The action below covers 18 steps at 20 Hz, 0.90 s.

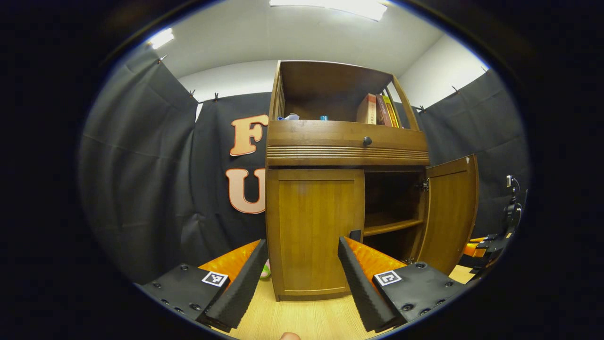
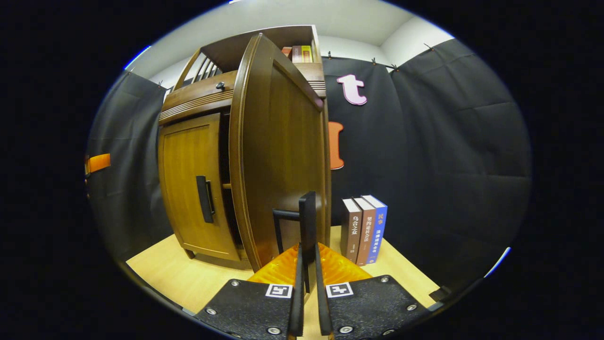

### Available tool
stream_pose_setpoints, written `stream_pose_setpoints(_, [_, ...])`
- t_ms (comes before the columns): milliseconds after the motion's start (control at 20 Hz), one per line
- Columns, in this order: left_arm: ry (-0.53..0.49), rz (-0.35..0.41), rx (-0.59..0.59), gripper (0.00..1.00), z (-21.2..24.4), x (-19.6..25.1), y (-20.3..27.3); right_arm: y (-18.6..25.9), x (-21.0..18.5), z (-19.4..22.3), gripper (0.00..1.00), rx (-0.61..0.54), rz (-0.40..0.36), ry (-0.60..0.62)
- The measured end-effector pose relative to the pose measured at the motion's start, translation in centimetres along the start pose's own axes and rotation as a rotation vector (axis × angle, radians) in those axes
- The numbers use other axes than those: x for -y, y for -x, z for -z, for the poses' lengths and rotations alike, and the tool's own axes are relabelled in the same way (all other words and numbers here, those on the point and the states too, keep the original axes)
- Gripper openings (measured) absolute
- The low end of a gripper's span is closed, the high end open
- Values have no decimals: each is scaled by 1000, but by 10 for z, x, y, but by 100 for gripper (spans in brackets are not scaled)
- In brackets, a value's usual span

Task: Open the right door of the double-door shoe cabinet with the right hand, and open the left door with the left hand.

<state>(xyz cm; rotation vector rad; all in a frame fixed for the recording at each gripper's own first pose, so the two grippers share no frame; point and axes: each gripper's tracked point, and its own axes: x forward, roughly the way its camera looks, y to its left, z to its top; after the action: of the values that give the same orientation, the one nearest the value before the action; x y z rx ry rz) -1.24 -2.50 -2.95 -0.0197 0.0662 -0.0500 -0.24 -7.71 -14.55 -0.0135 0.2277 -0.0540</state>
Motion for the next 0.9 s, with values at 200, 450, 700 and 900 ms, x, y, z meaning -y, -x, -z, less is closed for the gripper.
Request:
stream_pose_setpoints(200, [-12, 13, -2, 95, 1, 13, -2, 2, 30, -1, 6, -1, 45, 9])
stream_pose_setpoints(450, [-17, 30, -7, 95, 3, 30, -9, 5, 45, -1, 5, 1, 29, 4])
stream_pose_setpoints(700, [-15, 56, -26, 95, 11, 51, -18, 7, 69, -1, 4, 6, 37, -27])
stream_pose_setpoints(900, [-13, 68, -43, 95, 20, 66, -26, 13, 86, 0, 4, 9, 52, -41])
